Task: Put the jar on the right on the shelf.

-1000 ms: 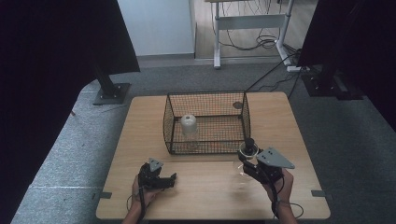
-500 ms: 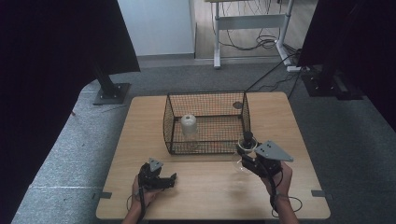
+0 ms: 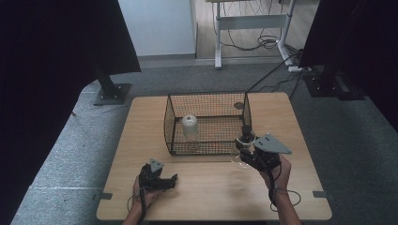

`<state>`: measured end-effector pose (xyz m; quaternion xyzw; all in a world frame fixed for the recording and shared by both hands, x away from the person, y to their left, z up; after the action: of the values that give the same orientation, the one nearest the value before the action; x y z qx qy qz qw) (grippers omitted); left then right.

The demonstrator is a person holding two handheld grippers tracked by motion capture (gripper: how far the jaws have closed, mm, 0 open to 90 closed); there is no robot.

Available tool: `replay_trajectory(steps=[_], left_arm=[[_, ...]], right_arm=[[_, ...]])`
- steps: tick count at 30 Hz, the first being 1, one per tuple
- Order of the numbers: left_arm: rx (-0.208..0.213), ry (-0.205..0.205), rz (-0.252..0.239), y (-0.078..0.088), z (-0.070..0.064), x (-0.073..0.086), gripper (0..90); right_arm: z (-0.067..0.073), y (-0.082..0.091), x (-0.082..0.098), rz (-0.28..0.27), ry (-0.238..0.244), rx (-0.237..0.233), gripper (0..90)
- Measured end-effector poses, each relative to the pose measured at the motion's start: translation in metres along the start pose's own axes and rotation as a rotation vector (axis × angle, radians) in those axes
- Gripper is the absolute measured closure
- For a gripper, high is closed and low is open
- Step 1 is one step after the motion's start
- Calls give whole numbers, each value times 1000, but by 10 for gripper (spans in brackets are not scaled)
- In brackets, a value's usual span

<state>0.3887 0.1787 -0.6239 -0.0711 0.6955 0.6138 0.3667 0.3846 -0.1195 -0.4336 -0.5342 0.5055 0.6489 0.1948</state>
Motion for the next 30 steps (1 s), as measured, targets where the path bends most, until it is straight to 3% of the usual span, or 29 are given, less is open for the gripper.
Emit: replay_trajectory(steps=[30], left_arm=[[2, -5, 2, 0, 0, 0, 59]], right_arm=[[-5, -18, -33, 12, 8, 5, 475]])
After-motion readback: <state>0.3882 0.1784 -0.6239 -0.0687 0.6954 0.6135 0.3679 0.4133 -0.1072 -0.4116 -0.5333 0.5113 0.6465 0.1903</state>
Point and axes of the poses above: each handheld gripper's, and its own axes: y roughly backward along the jaws, x roughly out of its underside, z roughly to its left, the point moved 10 cm from there along -y, roughly forward along the jaws, and after that the axes turned 10 degrees about z, right-handed, at the moved point
